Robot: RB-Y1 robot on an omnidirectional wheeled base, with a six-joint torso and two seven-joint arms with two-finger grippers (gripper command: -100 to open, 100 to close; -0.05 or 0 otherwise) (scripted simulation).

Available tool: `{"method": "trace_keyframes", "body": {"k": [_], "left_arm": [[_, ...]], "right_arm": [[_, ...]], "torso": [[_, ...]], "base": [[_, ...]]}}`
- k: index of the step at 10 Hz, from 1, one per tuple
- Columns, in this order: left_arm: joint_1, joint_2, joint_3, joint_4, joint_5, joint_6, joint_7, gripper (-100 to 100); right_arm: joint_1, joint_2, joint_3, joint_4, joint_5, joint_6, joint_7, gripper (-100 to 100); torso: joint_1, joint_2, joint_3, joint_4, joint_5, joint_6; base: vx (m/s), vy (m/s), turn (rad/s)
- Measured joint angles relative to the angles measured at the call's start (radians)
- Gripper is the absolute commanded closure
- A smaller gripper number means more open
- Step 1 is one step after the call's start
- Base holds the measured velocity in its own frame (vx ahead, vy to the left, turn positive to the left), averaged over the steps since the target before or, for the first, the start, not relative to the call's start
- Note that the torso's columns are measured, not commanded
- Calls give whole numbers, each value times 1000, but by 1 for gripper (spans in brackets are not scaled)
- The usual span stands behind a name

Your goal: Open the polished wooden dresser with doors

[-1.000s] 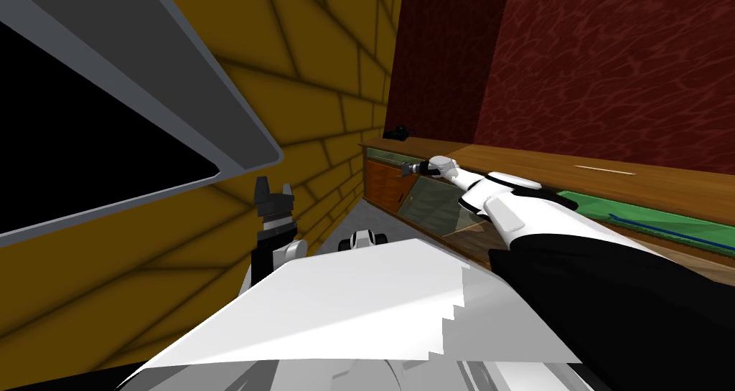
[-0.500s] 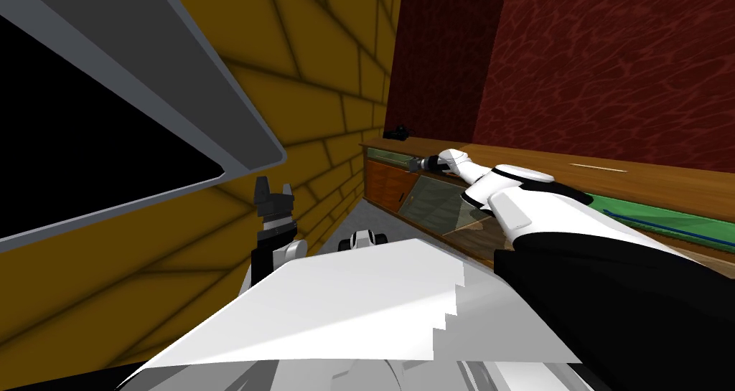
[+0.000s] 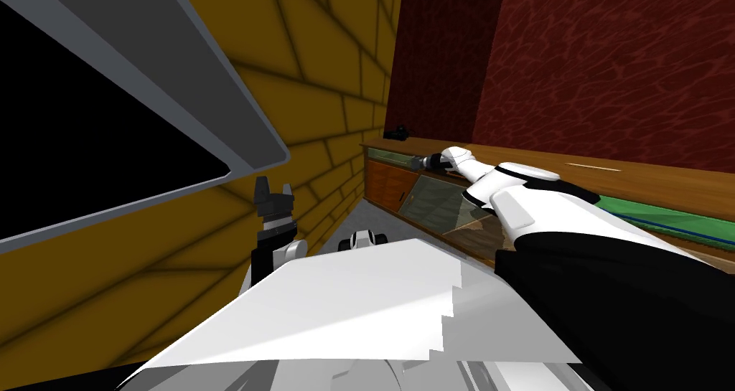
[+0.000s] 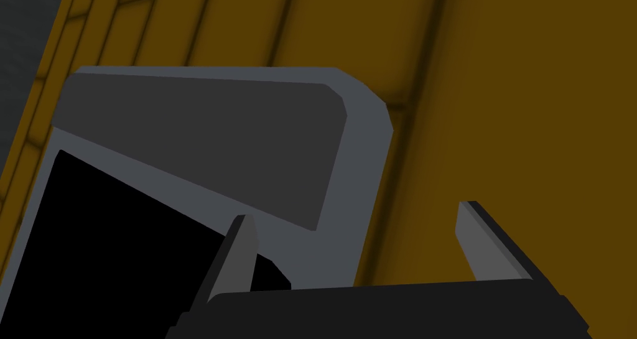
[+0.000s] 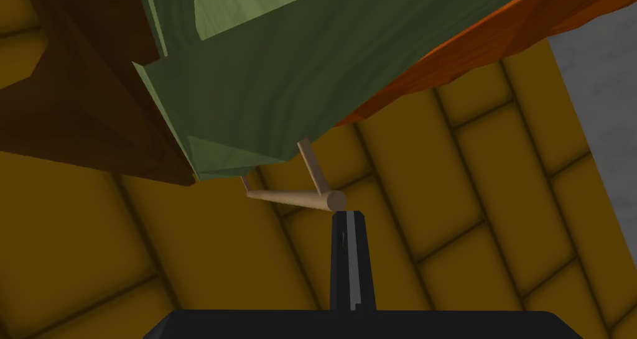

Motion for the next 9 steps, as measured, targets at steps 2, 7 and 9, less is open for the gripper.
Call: {"method": "trace_keyframes", "body": {"k": [2,7,9], "left_arm": [[0,0,0,0,0,0,0,0],[1,0,0,0,0,0,0,0],[0,0,0,0,0,0,0,0]], "right_arm": [[4,-1,5,-5,1,-5,-1,100],[-12,-23,14,-8,6,-22,-10,-100],[-12,-39,18,-26,8,-19,-23,-100]], "torso": [[1,0,0,4,3,0],[-8,-11,-7,0,0,0],[1,1,0,4,3,0]], "base": [[-117,124,-19],[27,-20,2],[71,-17,-85]]}}
